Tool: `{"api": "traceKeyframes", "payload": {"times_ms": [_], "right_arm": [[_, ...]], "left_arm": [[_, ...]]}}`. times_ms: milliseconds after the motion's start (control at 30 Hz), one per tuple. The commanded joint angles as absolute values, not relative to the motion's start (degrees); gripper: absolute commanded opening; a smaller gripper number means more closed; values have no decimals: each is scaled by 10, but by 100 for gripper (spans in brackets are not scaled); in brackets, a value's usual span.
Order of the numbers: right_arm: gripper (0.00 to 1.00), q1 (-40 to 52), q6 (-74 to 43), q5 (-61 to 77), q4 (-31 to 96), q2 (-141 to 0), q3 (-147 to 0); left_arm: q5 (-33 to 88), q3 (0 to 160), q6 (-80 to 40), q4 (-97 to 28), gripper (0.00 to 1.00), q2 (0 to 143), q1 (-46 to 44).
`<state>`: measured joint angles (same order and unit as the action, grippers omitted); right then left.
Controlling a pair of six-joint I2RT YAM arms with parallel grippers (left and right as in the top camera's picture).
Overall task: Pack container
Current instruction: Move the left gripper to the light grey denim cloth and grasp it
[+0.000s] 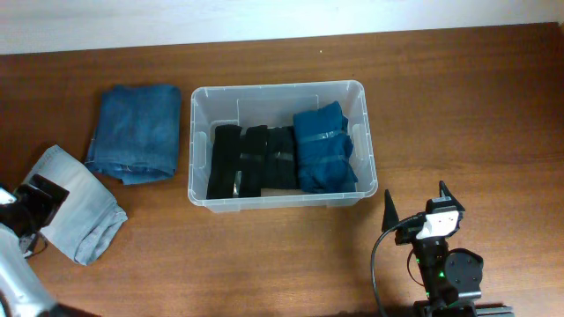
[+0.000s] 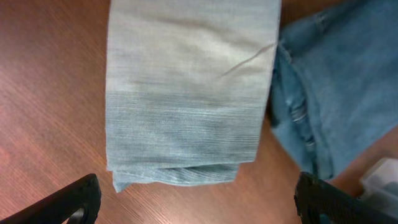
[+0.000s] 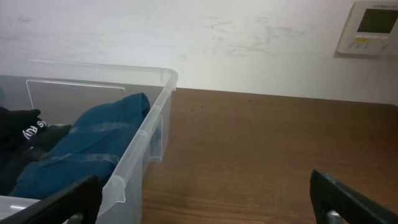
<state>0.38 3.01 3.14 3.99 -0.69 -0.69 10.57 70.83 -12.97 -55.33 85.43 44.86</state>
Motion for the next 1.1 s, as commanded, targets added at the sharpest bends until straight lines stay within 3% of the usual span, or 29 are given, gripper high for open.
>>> {"api": "traceKeyframes", "payload": {"times_ms": [0, 500, 1000, 1067], "right_arm": [[98, -1, 25, 39, 41, -2, -3], [98, -1, 25, 39, 41, -2, -3], [98, -1, 25, 39, 41, -2, -3], [98, -1, 25, 39, 41, -2, -3]], "left_arm": [[107, 713, -104, -555, 99, 898, 451], [79, 701, -89, -566, 99, 1024, 501], [90, 561, -123, -361, 99, 1042, 504], [90, 555, -126, -350, 78, 1041, 504]]}}
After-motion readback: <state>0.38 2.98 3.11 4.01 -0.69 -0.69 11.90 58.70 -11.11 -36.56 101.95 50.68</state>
